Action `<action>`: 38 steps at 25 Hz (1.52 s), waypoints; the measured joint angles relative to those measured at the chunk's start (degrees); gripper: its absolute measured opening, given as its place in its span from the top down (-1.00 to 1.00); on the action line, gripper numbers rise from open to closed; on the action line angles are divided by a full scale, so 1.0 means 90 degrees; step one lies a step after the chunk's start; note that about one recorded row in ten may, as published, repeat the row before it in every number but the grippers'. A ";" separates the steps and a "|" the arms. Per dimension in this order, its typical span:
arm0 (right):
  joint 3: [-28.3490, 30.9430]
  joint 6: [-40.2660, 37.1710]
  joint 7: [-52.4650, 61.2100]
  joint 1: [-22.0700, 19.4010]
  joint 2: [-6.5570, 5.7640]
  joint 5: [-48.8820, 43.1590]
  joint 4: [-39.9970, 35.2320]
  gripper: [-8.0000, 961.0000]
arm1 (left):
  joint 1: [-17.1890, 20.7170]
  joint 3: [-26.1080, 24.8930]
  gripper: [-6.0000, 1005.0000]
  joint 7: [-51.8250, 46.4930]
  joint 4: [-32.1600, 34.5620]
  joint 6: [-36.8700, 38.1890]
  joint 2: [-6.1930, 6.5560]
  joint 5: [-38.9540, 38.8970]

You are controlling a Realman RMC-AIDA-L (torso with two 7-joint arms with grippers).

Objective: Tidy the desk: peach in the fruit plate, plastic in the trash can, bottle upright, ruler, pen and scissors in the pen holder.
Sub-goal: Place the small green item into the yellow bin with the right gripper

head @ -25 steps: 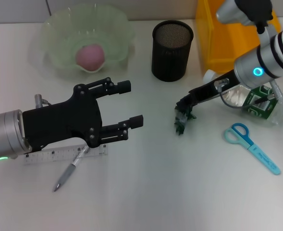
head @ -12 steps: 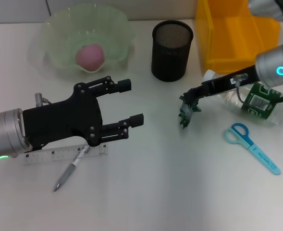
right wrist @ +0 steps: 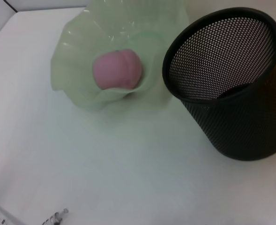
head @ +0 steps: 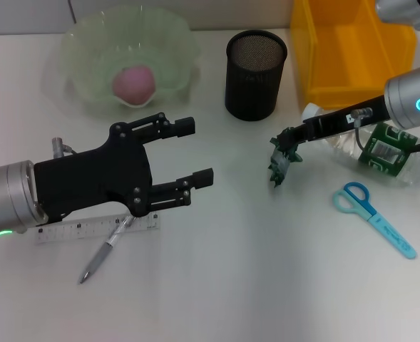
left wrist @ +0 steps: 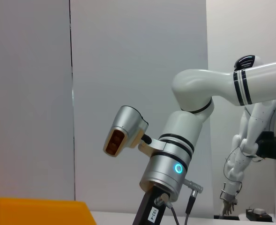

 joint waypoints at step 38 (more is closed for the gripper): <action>0.1930 0.1001 -0.3616 -0.1756 -0.0081 0.3759 -0.0664 0.47 | 0.0029 -0.0020 -0.48 0.0019 0.0000 -0.0124 0.0010 -0.0082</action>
